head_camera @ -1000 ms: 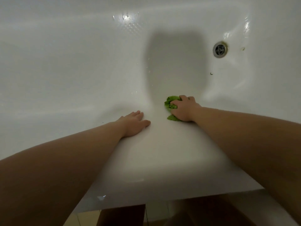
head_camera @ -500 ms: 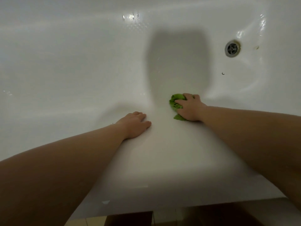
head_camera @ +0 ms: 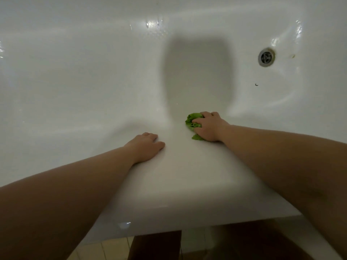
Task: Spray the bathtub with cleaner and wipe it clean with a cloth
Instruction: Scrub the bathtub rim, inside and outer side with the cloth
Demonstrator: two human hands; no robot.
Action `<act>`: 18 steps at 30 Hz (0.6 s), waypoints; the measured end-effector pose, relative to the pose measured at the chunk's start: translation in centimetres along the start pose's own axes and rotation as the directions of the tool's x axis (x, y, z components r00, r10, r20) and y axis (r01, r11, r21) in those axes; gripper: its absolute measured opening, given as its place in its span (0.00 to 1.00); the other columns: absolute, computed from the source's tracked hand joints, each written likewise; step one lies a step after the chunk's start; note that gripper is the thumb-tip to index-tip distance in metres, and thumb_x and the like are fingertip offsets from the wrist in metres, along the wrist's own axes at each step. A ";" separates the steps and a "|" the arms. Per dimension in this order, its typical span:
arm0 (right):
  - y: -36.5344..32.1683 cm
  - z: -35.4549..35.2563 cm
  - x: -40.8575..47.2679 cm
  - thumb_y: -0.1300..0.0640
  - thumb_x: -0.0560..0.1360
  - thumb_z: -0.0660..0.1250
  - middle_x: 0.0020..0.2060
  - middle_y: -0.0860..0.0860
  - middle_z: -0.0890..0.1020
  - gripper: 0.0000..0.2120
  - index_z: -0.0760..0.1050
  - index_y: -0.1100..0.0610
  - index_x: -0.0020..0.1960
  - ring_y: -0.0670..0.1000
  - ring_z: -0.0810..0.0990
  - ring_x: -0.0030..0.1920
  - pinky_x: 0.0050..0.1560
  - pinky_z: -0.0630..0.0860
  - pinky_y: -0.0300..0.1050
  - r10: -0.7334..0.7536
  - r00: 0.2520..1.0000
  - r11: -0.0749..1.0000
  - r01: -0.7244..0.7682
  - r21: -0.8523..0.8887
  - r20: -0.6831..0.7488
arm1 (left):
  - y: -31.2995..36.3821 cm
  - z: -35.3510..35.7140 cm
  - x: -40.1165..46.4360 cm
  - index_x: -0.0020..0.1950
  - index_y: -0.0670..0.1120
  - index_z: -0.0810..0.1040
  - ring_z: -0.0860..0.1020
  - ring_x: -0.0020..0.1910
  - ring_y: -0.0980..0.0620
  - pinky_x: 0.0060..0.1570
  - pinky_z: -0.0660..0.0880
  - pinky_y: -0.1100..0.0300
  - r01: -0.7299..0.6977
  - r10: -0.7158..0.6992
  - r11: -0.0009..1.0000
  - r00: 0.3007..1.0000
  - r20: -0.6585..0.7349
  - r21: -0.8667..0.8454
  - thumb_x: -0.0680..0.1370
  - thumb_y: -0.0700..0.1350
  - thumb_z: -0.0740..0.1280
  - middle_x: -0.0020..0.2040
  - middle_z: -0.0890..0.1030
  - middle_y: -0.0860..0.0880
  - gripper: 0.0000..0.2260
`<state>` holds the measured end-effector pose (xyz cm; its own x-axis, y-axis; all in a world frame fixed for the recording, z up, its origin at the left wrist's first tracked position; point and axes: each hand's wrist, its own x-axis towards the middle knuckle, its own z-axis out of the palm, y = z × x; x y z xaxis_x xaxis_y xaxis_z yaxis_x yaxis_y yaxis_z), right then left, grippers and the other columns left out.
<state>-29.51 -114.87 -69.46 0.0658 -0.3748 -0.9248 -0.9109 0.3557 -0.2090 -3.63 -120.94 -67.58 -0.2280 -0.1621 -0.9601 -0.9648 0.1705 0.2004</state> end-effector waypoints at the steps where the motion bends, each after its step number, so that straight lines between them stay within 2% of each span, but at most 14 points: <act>1: -1.3 0.3 0.7 0.38 0.83 0.55 0.80 0.53 0.59 0.26 0.64 0.44 0.79 0.62 0.56 0.78 0.76 0.58 0.63 0.017 1.000 0.995 -0.017 0.097 -0.005 | -0.3 0.0 -0.1 0.82 0.50 0.62 0.60 0.80 0.46 0.77 0.58 0.52 0.010 -0.010 1.000 1.000 0.000 -0.004 0.83 0.62 0.57 0.82 0.61 0.49 0.30; 2: -2.8 0.4 0.6 0.37 0.84 0.53 0.81 0.52 0.58 0.27 0.63 0.46 0.80 0.62 0.56 0.79 0.77 0.57 0.63 -0.007 1.000 0.982 0.005 0.187 0.011 | -0.6 -0.1 -0.3 0.82 0.50 0.62 0.60 0.80 0.46 0.77 0.58 0.52 0.017 -0.017 1.000 1.000 0.001 -0.008 0.83 0.62 0.57 0.82 0.61 0.48 0.30; 4: -5.1 0.3 -0.7 0.36 0.84 0.51 0.81 0.51 0.59 0.27 0.64 0.45 0.79 0.62 0.58 0.78 0.77 0.57 0.60 -0.106 0.993 0.977 0.095 0.189 0.045 | -1.0 -0.1 -0.7 0.82 0.50 0.62 0.60 0.80 0.46 0.77 0.58 0.52 0.031 -0.031 0.999 1.000 0.006 -0.012 0.83 0.63 0.57 0.82 0.61 0.48 0.31; 8: -3.1 0.1 -4.8 0.38 0.80 0.61 0.76 0.46 0.66 0.21 0.72 0.36 0.72 0.57 0.63 0.74 0.77 0.60 0.56 -0.240 0.970 0.956 0.227 0.184 0.048 | -1.2 -0.4 -1.5 0.83 0.49 0.60 0.59 0.81 0.47 0.77 0.57 0.54 0.034 -0.033 0.999 0.999 0.027 -0.009 0.84 0.62 0.57 0.83 0.59 0.48 0.30; 9: -2.0 0.1 -5.6 0.38 0.79 0.62 0.76 0.46 0.66 0.21 0.73 0.35 0.71 0.56 0.63 0.73 0.77 0.60 0.55 -0.236 0.971 0.958 0.224 0.181 0.048 | -1.1 -0.4 -1.8 0.82 0.49 0.61 0.59 0.81 0.47 0.77 0.56 0.54 0.029 -0.029 0.999 0.999 0.033 -0.013 0.84 0.61 0.57 0.83 0.59 0.48 0.30; 11: -0.3 -0.6 -5.9 0.37 0.79 0.61 0.77 0.47 0.65 0.22 0.71 0.36 0.73 0.58 0.63 0.74 0.77 0.60 0.54 -0.137 0.989 0.982 0.127 0.142 0.064 | -0.8 -0.4 -2.3 0.82 0.47 0.61 0.59 0.81 0.47 0.76 0.57 0.55 0.021 -0.020 0.999 0.999 0.043 -0.024 0.84 0.61 0.57 0.83 0.60 0.47 0.30; 14: -1.5 -1.0 -4.9 0.39 0.83 0.55 0.79 0.50 0.61 0.25 0.65 0.42 0.78 0.60 0.61 0.77 0.76 0.60 0.55 0.021 0.996 0.997 -0.027 0.075 0.087 | -0.1 -0.3 -3.1 0.81 0.46 0.62 0.60 0.80 0.46 0.76 0.58 0.55 0.016 -0.014 0.999 0.998 0.057 -0.034 0.84 0.61 0.58 0.82 0.61 0.46 0.30; 16: -3.7 -1.0 -5.0 0.37 0.83 0.51 0.80 0.50 0.61 0.26 0.63 0.43 0.80 0.59 0.60 0.77 0.76 0.59 0.55 0.014 0.995 0.998 -0.020 0.054 0.099 | 0.4 -0.2 -3.6 0.81 0.46 0.62 0.60 0.80 0.46 0.76 0.58 0.54 0.009 -0.007 0.999 0.998 0.057 -0.041 0.83 0.62 0.58 0.82 0.61 0.45 0.31; 18: -4.9 -1.0 -6.4 0.36 0.82 0.55 0.79 0.49 0.63 0.25 0.67 0.39 0.77 0.58 0.62 0.76 0.76 0.60 0.54 -0.066 0.993 0.994 0.057 0.093 0.101 | 0.8 -0.2 -4.4 0.82 0.46 0.62 0.60 0.81 0.46 0.76 0.57 0.54 0.009 -0.005 0.998 0.998 0.062 -0.057 0.83 0.62 0.58 0.82 0.61 0.46 0.32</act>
<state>-25.84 -115.09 -62.17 0.1669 -0.3088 -0.9364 -0.8637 0.4123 -0.2899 -3.47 -120.30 -63.14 -0.2145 -0.1022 -0.9714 -0.9726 0.1132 0.2029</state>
